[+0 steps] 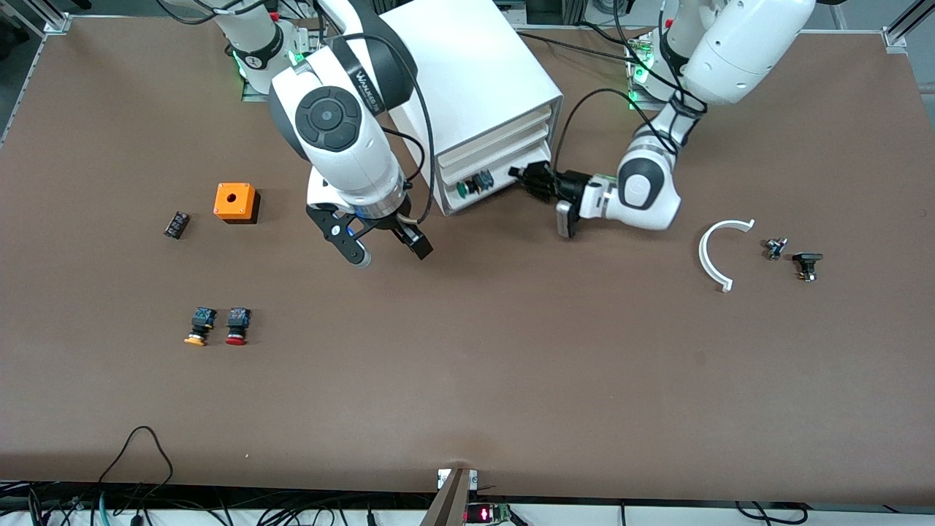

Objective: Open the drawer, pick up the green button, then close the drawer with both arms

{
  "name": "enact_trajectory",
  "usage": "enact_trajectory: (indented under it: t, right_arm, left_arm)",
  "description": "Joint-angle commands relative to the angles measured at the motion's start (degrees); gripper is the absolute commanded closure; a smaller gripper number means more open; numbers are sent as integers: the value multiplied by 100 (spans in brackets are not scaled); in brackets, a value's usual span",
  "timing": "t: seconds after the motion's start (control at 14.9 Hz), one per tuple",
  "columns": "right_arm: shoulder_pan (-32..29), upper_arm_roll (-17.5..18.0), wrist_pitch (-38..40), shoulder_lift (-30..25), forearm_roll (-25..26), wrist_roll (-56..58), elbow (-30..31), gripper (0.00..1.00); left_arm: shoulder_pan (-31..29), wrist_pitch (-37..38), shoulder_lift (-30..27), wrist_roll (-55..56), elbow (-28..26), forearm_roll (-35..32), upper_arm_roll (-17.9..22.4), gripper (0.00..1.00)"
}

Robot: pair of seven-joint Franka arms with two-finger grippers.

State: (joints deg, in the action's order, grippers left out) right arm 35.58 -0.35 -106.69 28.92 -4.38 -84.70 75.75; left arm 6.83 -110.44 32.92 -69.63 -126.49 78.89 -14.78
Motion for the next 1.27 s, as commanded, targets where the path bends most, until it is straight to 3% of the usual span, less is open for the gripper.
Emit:
enact_trajectory:
  t: [0.0,0.4,0.8,0.87,0.94,1.2]
  right_arm:
    - [107,-27,25,263,-81,-608,-368,0]
    - [432,-27,-545,894,-72,-1531,-789,0]
    - [722,-27,-1160,1528,-159,-2208,-1168,0]
    - [757,-27,-1257,1572,-186,-2226,-1168,0]
    - [801,-27,-1388,1625,-221,-2296,-1168,0]
    - [907,-18,-2153,1818,-528,-2420,-1168,0]
  left_arm:
    - [-59,22,57,527,668,-767,317,100]
    - [-427,93,408,1083,1609,-1805,415,100]
    - [-665,163,488,1092,1803,-2229,415,100]
    - [-665,172,488,1109,1812,-2229,415,66]
    - [-665,180,479,1092,1812,-2238,415,1]
    - [-753,321,418,1127,1830,-2238,423,0]
